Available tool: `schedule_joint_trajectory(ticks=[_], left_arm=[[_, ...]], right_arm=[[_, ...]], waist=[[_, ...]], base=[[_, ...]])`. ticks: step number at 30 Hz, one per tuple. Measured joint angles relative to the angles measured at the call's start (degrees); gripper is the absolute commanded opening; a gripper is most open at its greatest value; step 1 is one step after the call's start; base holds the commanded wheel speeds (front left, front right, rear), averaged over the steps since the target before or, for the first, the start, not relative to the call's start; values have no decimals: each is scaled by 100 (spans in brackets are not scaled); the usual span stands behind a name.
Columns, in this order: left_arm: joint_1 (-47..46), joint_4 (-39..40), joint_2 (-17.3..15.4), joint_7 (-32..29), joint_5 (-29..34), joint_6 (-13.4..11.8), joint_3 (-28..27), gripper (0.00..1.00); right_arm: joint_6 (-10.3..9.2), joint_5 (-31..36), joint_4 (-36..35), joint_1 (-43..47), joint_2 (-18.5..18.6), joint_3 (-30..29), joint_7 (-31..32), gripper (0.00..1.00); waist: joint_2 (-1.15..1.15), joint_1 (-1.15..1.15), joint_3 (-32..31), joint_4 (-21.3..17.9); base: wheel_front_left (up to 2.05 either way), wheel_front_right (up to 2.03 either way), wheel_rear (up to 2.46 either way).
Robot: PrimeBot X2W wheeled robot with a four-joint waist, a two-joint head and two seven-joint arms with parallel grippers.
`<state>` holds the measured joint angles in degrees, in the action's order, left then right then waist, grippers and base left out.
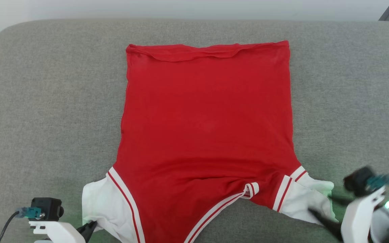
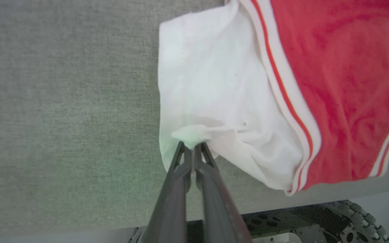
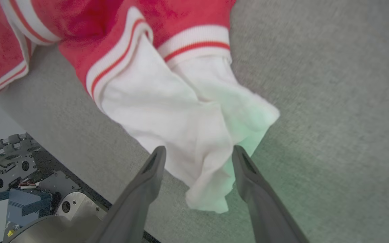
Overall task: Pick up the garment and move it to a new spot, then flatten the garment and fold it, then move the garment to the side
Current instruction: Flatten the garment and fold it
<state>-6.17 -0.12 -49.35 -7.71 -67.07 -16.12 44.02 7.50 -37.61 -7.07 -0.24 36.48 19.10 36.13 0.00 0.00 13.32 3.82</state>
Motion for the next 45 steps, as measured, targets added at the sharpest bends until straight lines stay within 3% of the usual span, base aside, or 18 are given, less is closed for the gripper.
schedule_joint_trajectory(ticks=[7, 12, 20, 26, 30, 36, 42, 43, 44, 45], left_arm=[[-99, 87, 96, 92, 68, 82, 1, 0], [-322, 81, 177, 148, 204, 108, -31, 0], [-739, -15, 377, 159, 363, 265, 3, 0], [-1124, -160, 646, 148, 466, 501, 96, 0], [-1262, -237, 780, 160, 493, 599, 116, 0], [-1566, -414, 1044, 172, 584, 826, 179, 0], [-1703, -605, 1238, 253, 570, 1011, 189, 0], [-1707, -630, 1269, 267, 555, 1033, 187, 0], [-1711, -655, 1289, 271, 548, 1058, 179, 0], [-1714, -675, 1293, 274, 543, 1068, 172, 0]], right_arm=[[0, 465, -821, -338, -588, -999, 335, 100], [-1, 1146, -654, -1413, -1114, -1373, 405, 100], [-1, 1543, 1050, -3313, -1402, -1347, 345, 100], [0, 1701, 2780, -4700, -1349, -1200, 431, 100], [1, 1900, 3467, -5248, -1288, -1129, 598, 100], [1, 2227, 4786, -6104, -1345, -1543, 996, 100], [-2, 2434, 5645, -6628, -1516, -1931, 1553, 100], [-3, 2506, 5727, -6695, -1519, -1897, 1694, 84], [-10, 2575, 5766, -6750, -1526, -1837, 1816, 0], [-12, 2603, 5769, -6767, -1532, -1774, 1852, 0]], waist=[[0, 0, 141, 73], [0, 0, 333, 158], [0, 0, 656, 425], [0, 0, 990, 746], [0, 0, 1168, 882], [0, 0, 1471, 1224], [0, 0, 1677, 1488], [0, 0, 1692, 1509], [0, 0, 1703, 1518], [-1, 0, 1706, 1515]], base=[[0, 0, 0], [0, 0, 0], [0, 0, 0], [0, 0, 0], [0, 0, 0], [0, 0, 0], [0, 0, 0], [0, 0, 0], [0, 0, 0], [0, 0, 0]])
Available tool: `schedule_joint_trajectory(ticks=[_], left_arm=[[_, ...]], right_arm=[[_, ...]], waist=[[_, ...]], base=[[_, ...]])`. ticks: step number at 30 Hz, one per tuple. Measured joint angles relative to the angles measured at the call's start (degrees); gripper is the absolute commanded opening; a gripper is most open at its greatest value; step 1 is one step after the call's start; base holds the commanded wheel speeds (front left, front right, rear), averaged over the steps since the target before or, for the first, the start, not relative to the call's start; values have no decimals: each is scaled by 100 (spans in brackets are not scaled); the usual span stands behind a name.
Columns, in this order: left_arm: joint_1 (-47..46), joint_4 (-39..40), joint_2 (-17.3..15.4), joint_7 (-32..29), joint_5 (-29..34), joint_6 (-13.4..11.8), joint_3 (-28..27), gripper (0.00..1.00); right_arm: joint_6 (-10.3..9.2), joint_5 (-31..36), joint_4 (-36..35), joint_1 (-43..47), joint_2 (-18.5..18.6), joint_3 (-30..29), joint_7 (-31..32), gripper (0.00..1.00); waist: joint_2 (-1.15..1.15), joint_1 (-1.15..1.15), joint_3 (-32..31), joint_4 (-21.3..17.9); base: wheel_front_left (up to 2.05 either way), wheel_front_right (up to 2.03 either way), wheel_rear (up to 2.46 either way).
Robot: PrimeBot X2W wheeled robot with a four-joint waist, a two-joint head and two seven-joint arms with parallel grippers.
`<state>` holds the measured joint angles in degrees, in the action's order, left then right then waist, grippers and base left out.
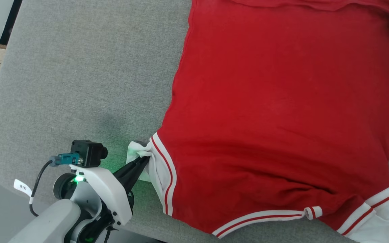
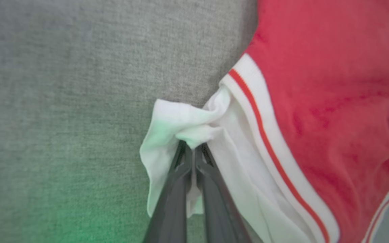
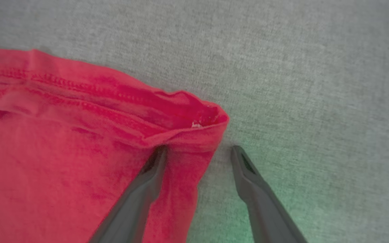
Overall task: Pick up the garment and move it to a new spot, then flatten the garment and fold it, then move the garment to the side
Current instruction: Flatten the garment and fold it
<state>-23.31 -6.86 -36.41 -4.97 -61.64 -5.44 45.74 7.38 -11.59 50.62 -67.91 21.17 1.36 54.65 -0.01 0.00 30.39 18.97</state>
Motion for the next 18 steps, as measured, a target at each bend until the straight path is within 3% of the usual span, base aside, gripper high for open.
schedule_joint_trajectory(ticks=[9, 18], left_arm=[[10, -141, -136, 47, -38, 36, -63, 0], [283, 74, -632, 49, -167, -320, -279, 0]], right_arm=[[11, -314, -321, 250, -132, 503, -155, 0], [12, -1438, -1933, 1290, 119, 1546, -172, 0]], waist=[[0, 0, -138, -294], [1, 0, -479, -885]], base=[[0, 0, 0], [0, 0, 0]])
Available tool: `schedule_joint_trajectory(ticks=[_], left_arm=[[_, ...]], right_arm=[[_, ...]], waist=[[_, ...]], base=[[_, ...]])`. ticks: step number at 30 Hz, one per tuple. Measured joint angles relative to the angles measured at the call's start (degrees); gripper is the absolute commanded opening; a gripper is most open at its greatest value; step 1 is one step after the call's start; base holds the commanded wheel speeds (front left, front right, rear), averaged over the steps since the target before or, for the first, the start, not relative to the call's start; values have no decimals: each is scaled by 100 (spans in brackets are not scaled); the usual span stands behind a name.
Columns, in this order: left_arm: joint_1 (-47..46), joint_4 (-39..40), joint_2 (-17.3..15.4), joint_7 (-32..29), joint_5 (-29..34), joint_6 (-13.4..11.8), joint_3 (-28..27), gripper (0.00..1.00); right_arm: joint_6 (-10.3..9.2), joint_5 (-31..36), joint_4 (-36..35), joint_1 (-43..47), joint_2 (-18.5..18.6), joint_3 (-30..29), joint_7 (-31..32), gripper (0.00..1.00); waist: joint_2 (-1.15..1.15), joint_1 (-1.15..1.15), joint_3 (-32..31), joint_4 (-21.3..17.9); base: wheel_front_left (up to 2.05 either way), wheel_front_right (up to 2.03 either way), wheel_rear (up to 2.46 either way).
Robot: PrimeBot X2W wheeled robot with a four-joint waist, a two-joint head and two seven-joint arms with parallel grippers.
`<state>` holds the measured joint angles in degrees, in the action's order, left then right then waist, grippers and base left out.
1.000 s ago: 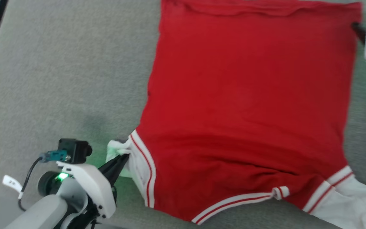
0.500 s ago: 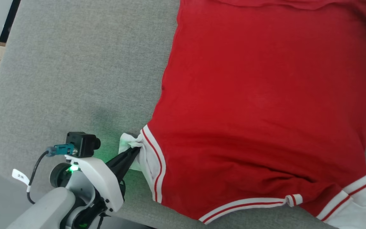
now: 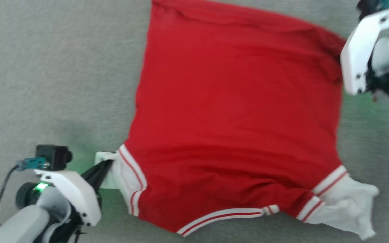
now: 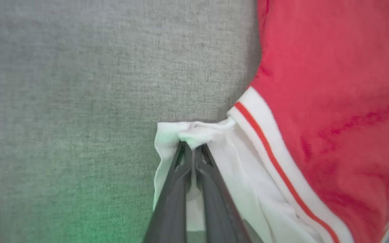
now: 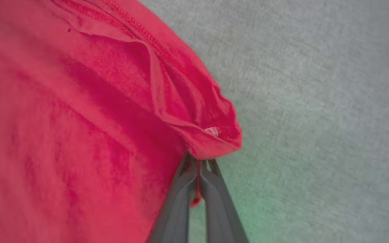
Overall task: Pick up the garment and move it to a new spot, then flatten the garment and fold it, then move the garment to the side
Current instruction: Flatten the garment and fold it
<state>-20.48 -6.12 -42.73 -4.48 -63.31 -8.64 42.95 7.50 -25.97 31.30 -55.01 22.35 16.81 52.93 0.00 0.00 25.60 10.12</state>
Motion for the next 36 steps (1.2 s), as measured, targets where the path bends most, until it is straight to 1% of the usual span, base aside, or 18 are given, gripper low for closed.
schedule_joint_trajectory(ticks=[4, 9, 13, 16, 19, 21, 23, 25, 26, 27, 28, 29, 32, 36], left_arm=[[177, 174, -249, -8, -47, -201, -105, 0], [242, 403, -445, -65, -53, -407, -167, 0], [330, 547, -524, -113, -88, -510, -194, 0], [336, 625, -564, -132, -88, -550, -201, 0], [338, 664, -565, -144, -97, -556, -204, 0], [342, 666, -569, -151, -112, -557, -211, 0], [342, 658, -571, -148, -113, -557, -220, 0], [342, 648, -566, -148, -113, -555, -215, 0], [342, 641, -565, -145, -112, -548, -214, 0], [342, 623, -564, -124, -112, -547, -209, 0], [343, 609, -565, -124, -112, -539, -204, 0], [343, 603, -555, -121, -113, -536, -203, 0], [391, 570, -550, -103, -121, -499, -197, 0], [448, 553, -546, -54, -134, -494, -193, 0]], right_arm=[[0, -475, -821, 596, 162, 182, 88, 0], [0, -901, -1941, 1596, 322, 124, 269, 0], [0, -1027, -2786, 2552, 328, -145, 509, 0], [0, -932, -3367, 3260, 266, -446, 648, 0], [-1, -800, -3718, 3968, 42, -736, 734, 0], [0, -644, -3831, 4291, -110, -833, 672, 0], [0, -411, -3798, 4500, -185, -843, 489, 0], [0, -256, -3626, 4586, -369, -895, 210, 0], [0, -194, -3529, 4612, -409, -883, 129, 32], [-1, -192, -3443, 4614, -481, -895, 3, 77], [-1, -159, -3373, 4617, -519, -888, -126, 77], [-1, -131, -3312, 4619, -537, -879, -208, 100], [1, -118, -3340, 4621, -577, -877, -341, 100], [-1, -208, -3751, 4698, -611, -1040, -353, 100]], waist=[[0, 0, -166, -323], [0, 0, -376, -681], [0, 0, -503, -908], [0, 0, -559, -1015], [0, 0, -568, -1054], [0, 0, -566, -1066], [0, 0, -561, -1067], [0, 0, -572, -1062], [0, 0, -582, -1056], [0, 0, -595, -1052], [0, 1, -608, -1046], [0, 0, -619, -1036], [0, 0, -670, -994], [0, 1, -733, -923]], base=[[0, 0, 0], [0, 0, 0], [0, 0, 0], [0, 0, 0], [0, 0, 0], [0, 0, 0], [0, 0, 0], [0, 0, 0], [0, 0, 0], [0, 0, 0], [0, 0, 0], [0, 0, 0], [0, 0, 0], [0, 0, 0]])
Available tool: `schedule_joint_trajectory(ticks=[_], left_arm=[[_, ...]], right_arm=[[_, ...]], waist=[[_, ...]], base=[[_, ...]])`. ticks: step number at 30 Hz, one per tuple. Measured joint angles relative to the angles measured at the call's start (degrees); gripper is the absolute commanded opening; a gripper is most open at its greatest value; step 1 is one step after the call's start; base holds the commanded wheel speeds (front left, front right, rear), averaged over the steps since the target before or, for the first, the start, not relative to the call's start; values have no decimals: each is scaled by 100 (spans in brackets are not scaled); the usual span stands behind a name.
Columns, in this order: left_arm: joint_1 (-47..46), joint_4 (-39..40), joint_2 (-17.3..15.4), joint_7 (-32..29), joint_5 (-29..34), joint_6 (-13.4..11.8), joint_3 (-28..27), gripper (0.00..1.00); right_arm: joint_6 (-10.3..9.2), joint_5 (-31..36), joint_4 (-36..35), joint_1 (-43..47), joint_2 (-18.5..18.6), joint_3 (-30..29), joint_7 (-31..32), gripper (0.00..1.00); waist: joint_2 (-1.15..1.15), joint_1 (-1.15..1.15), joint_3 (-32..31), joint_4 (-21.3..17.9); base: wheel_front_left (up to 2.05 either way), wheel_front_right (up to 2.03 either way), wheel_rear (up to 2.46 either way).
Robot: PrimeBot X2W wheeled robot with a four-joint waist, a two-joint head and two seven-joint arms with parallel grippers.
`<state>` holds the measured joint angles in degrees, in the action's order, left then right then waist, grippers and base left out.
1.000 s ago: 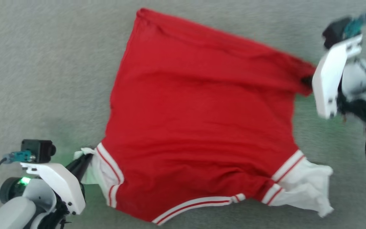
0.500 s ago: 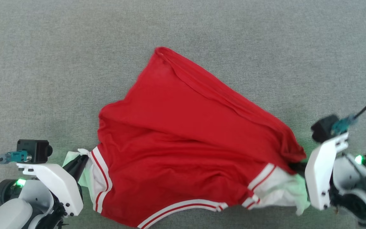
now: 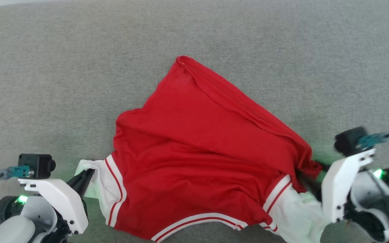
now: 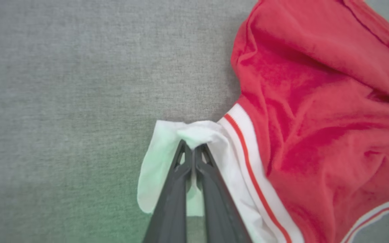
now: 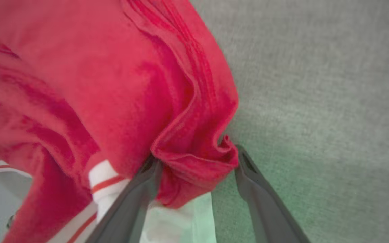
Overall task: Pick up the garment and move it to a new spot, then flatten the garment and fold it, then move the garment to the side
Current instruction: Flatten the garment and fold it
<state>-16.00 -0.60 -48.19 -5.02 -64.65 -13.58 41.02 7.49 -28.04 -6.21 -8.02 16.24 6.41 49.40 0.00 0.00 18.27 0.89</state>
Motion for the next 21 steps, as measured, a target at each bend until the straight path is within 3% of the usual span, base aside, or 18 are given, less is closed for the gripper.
schedule_joint_trajectory(ticks=[5, 10, 15, 21], left_arm=[[40, 7, 32, 109, 24, 65, 25, 0], [41, -46, 124, 107, 37, 112, 76, 0], [-74, -143, 286, 98, 107, 214, 178, 0], [-388, -337, 611, -3, 215, 411, 376, 0]], right_arm=[[1, -31, -827, -28, 9, -236, 16, 100], [1, 57, -1137, -448, 65, -110, -170, 100], [1, 20, -652, -1198, 183, 283, -454, 100], [0, -83, 502, -2317, 443, 827, -690, 100]], waist=[[0, 0, -44, 142], [0, 0, -40, 353], [0, 0, -9, 630], [0, 0, 67, 1098]], base=[[0, 0, 0], [0, 0, 0], [0, 0, 0], [0, 0, 0]])
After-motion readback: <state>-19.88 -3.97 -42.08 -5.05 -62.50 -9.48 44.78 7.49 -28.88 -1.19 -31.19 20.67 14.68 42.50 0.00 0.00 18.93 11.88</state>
